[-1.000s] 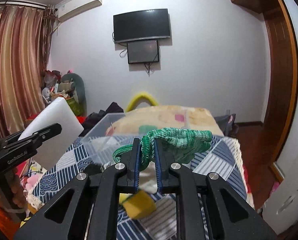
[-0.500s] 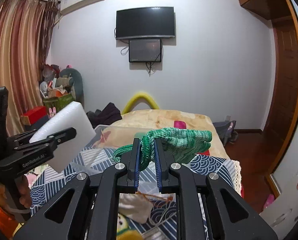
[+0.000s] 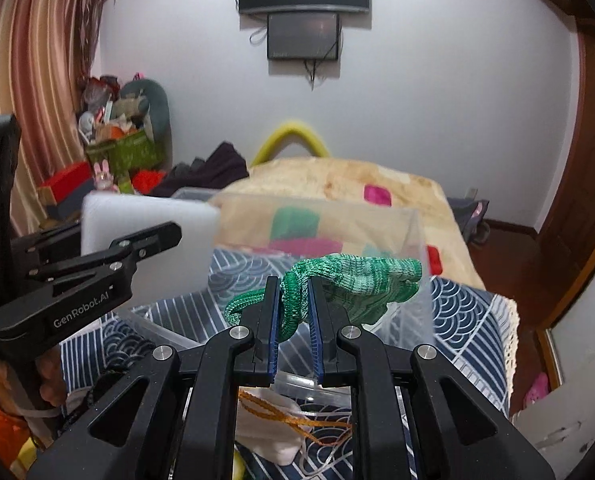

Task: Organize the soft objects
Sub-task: 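Carry the foam block with the left tool into the clear box while the right tool drops the glove in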

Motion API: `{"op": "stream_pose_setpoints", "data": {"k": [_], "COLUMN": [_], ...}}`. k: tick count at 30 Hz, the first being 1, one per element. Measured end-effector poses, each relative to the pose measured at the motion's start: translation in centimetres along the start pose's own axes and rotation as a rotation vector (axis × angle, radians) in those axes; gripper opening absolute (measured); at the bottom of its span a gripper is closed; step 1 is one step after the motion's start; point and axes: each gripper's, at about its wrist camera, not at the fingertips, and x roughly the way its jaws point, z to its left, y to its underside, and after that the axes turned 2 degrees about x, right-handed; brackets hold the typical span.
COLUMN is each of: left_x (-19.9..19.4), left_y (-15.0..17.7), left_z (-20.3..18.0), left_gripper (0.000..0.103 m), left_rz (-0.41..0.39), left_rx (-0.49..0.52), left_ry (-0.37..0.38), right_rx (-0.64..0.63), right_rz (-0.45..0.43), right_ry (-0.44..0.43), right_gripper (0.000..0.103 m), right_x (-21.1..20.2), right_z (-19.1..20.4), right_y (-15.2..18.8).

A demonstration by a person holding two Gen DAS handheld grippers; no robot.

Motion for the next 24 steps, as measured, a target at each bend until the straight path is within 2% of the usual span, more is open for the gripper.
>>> {"op": "stream_pose_setpoints", "data": {"k": [4, 5, 7, 10, 13, 18, 21, 24], "left_x": [0.8, 0.8, 0.6, -0.4, -1.7, -4.2, -6.1, -7.9], "left_y": [0.3, 0.4, 0.4, 0.6, 0.5, 0.3, 0.2, 0.5], "left_z": [0.1, 0.1, -0.1, -0.4, -0.8, -1.3, -1.4, -1.2], "left_gripper": [0.033, 0.036, 0.051, 0.055, 0.062, 0.075, 0.093, 0.099], "left_rz": [0.044, 0.048, 0.052, 0.033, 0.005, -0.041, -0.078, -0.115], "left_rx": [-0.011, -0.012, -0.009, -0.005, 0.009, 0.017, 0.022, 0.01], "left_ry": [0.011, 0.014, 0.02, 0.02, 0.018, 0.014, 0.006, -0.003], "right_rx": [-0.016, -0.018, -0.023, -0.012, -0.007, 0.007, 0.008, 0.007], "right_rz": [0.048, 0.05, 0.041, 0.029, 0.007, -0.069, -0.116, -0.16], "right_ry": [-0.002, 0.001, 0.009, 0.0, 0.007, 0.016, 0.017, 0.019], "right_gripper": [0.013, 0.013, 0.014, 0.018, 0.026, 0.049, 0.055, 0.059], "right_x": [0.6, 0.7, 0.1, -0.7, -1.3, -3.7, -5.4, -6.9], "right_z": [0.1, 0.1, 0.1, -0.3, -0.5, -0.7, -0.6, -0.5], "right_y": [0.5, 0.2, 0.3, 0.2, 0.0, -0.2, -0.2, -0.1]}}
